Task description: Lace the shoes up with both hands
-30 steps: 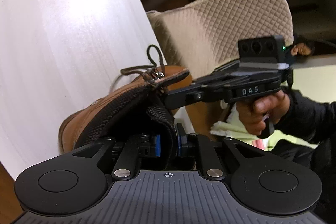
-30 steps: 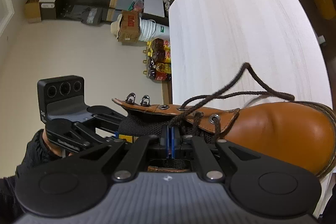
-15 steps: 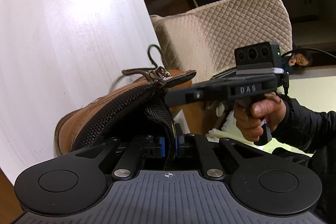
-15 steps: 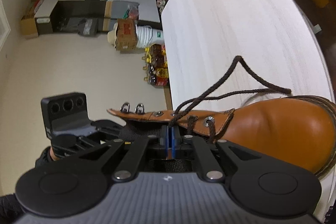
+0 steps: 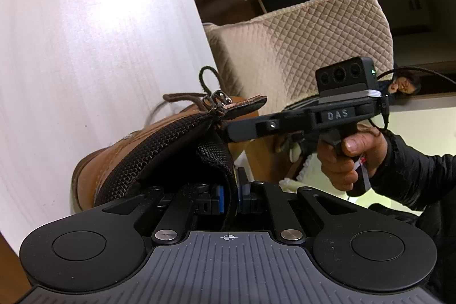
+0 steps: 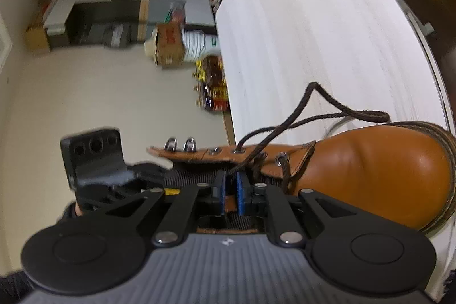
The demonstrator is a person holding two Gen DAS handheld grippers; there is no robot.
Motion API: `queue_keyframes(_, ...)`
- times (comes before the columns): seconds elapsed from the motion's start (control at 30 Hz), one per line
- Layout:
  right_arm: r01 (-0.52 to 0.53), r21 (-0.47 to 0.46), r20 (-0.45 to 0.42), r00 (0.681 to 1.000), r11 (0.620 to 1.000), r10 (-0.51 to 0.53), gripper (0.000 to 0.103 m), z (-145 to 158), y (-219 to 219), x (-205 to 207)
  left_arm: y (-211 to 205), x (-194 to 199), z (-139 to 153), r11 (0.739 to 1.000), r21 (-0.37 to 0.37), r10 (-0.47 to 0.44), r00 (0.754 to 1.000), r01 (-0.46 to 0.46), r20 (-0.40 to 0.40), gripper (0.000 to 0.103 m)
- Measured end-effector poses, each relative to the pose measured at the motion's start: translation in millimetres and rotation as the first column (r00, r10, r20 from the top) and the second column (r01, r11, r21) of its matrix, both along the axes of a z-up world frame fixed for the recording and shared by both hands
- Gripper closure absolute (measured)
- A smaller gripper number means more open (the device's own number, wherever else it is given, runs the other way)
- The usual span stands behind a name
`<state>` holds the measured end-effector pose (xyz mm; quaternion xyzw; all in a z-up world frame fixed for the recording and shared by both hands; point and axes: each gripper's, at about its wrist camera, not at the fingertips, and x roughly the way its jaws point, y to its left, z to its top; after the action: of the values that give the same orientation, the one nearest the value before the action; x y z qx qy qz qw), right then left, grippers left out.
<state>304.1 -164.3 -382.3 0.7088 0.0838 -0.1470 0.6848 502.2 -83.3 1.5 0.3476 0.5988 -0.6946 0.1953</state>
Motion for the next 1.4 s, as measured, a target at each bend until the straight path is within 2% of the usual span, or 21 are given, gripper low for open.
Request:
queue_keyframes(0.03,-0.003,0.002,0.004,1.000,1.000,0.003,0.101,-1,1,3,0,0,0,1.000,0.002,0.003,1.000,-0.003,0.001,0.095)
queue_keyframes(0.13,-0.076,-0.052,-0.010,0.997,0.996,0.075,0.101,5,5,15,-1,1,0,1.000,0.008,0.015,1.000,-0.015,-0.001,0.095)
queue_keyframes(0.27,-0.030,-0.033,-0.035,0.999,0.999,0.029,0.091,7,4,0,-4,5,-3,0.998,0.032,0.054,0.998,-0.053,-0.017,0.095)
queue_keyframes(0.33,-0.033,-0.046,-0.053,0.998,0.998,0.031,0.091,10,8,-6,-5,6,-4,0.997,0.044,0.066,0.998,-0.065,-0.024,0.095)
queue_keyframes(0.5,-0.127,-0.097,-0.090,0.989,0.987,0.118,0.091,17,20,3,-8,7,-7,0.995,0.056,0.085,0.996,-0.083,-0.036,0.095)
queue_keyframes(0.73,-0.170,-0.141,-0.121,0.981,0.975,0.153,0.091,20,18,15,-7,5,-6,0.996,0.052,0.080,0.996,-0.078,-0.034,0.095)
queue_keyframes(0.87,-0.195,-0.118,-0.088,0.979,0.974,0.186,0.100,16,14,14,-7,6,-7,0.996,0.044,0.080,0.996,-0.078,-0.037,0.095)
queue_keyframes(1.07,-0.213,-0.078,-0.067,0.976,0.974,0.208,0.101,23,14,-5,-2,5,-3,0.998,0.028,0.065,0.997,-0.064,-0.035,0.095)
queue_keyframes(1.13,-0.227,-0.052,-0.051,0.973,0.973,0.224,0.101,24,19,-14,2,7,2,0.997,0.013,0.070,0.997,-0.070,-0.030,0.092)
queue_keyframes(1.27,-0.264,-0.008,-0.015,0.964,0.965,0.264,0.101,26,37,-30,33,12,27,0.985,-0.033,0.167,0.986,-0.168,-0.022,0.091)
queue_keyframes(1.4,-0.358,0.007,-0.023,0.934,0.934,0.358,0.101,26,64,-31,68,17,56,0.959,-0.083,0.272,0.962,-0.272,-0.019,0.091)
